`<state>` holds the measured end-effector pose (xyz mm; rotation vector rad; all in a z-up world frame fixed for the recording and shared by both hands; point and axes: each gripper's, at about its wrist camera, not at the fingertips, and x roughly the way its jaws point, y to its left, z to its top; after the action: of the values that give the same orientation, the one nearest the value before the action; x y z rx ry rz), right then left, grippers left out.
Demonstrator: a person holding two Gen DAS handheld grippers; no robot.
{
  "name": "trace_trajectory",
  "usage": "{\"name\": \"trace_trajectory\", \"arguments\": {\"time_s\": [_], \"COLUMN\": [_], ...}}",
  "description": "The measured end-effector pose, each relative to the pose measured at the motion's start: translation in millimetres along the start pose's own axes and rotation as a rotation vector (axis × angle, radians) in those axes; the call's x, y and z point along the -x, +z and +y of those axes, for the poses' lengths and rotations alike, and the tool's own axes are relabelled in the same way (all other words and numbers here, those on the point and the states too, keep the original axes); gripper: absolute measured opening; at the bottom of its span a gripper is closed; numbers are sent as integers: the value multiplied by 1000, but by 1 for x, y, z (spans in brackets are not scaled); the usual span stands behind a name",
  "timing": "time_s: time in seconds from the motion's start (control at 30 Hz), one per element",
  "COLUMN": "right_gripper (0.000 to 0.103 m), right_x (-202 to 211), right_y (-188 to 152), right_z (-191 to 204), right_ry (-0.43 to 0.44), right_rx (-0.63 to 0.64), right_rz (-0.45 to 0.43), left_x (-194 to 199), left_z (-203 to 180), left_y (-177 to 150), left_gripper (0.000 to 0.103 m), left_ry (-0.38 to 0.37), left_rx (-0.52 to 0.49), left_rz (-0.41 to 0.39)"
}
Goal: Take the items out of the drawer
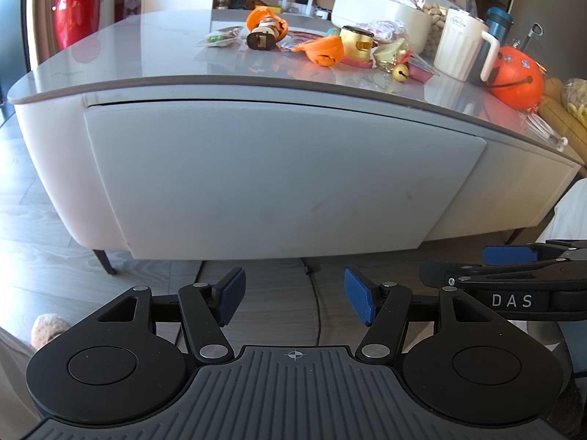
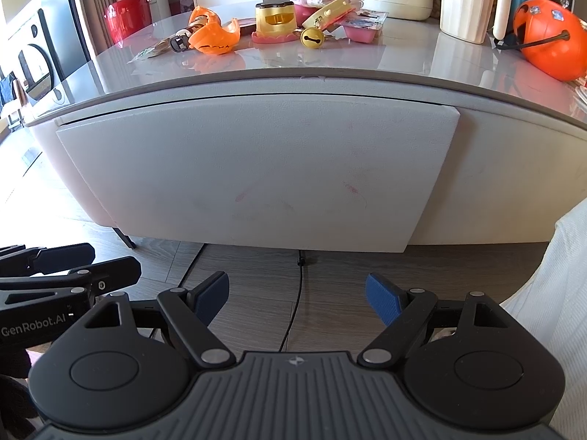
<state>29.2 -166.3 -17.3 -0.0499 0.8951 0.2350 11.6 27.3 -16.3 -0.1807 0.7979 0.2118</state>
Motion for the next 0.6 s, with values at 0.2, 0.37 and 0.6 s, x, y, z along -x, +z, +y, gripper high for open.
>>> {"name": "trace_trajectory", "arguments": {"time_s": [0.2,0.37,0.6], "right_gripper": [82,82,82], "right_x": [0,0,3], "right_y": [1,2,1], "right_z": [1,2,2], "right_ry": [0,0,2], "right_rx": [-3,-2,-6], "right_rz": [2,3,-2], "left_x": [0,0,0], "left_z": [0,0,2], "left_y": [0,0,-1], "left_gripper": [65,65,65], "left_ry": [-3,-6,-3], "left_rx": [-2,-3,-9], "left_rz": [0,1,7]}}
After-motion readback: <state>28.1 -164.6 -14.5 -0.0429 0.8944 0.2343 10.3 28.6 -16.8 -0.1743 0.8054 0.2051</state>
